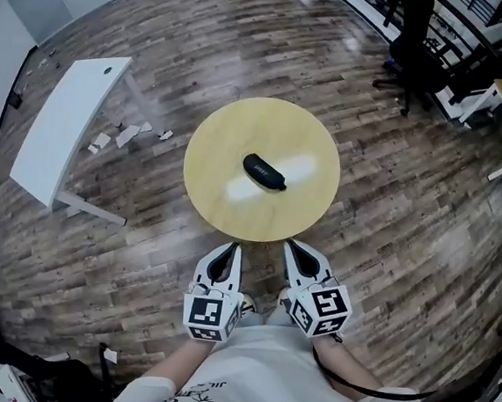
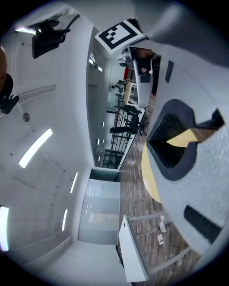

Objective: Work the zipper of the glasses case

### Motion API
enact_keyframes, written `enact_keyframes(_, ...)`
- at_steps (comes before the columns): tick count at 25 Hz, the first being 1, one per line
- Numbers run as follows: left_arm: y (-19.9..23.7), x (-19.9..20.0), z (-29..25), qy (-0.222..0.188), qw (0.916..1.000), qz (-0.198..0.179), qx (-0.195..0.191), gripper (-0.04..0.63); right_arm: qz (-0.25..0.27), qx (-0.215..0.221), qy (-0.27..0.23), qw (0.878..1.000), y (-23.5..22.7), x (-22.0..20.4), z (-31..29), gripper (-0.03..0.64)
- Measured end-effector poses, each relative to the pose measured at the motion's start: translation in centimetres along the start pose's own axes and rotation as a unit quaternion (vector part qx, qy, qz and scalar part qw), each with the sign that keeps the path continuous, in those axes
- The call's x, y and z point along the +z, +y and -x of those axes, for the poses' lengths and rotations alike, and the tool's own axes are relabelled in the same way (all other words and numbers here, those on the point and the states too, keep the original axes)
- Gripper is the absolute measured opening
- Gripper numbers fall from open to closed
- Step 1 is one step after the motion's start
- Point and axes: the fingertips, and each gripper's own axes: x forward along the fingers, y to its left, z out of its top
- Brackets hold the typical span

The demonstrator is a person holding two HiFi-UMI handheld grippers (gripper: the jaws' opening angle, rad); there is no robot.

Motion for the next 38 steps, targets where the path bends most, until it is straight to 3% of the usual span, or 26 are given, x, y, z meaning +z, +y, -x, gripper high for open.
enact_keyframes(3, -0.8, 0.4, 1.5, -0.01, 0.9996, 0.012, 0.025, 0.005, -0.014, 0.017, 0.004, 1.0, 0.5, 0.1, 1.1, 0.003)
enact_keyframes(9, -1.5, 0.3, 2.2, -0.004, 0.9994, 0.024, 0.023, 0.005, -0.022, 0.023, 0.001, 0.999, 1.4, 0.7, 1.8, 0.003)
enact_keyframes(19, -1.9, 0.0, 2.9, -0.003, 0.9998, 0.002, 0.022, 0.005, 0.009, 0.05, 0.032, 0.998, 3.2, -0.2, 0.9, 0.002)
enact_keyframes(23, -1.9, -0.3, 2.9, 0.004, 0.9997, 0.011, 0.022, 0.005, 0.022, 0.048, 0.044, 0.998, 3.6, -0.7, 1.0, 0.002)
enact_keyframes(38, -2.2, -0.2, 3.2, -0.002, 0.9998, -0.01, 0.017, 0.005, 0.02, 0.055, 0.039, 0.997, 4.2, -1.0, 1.5, 0.002)
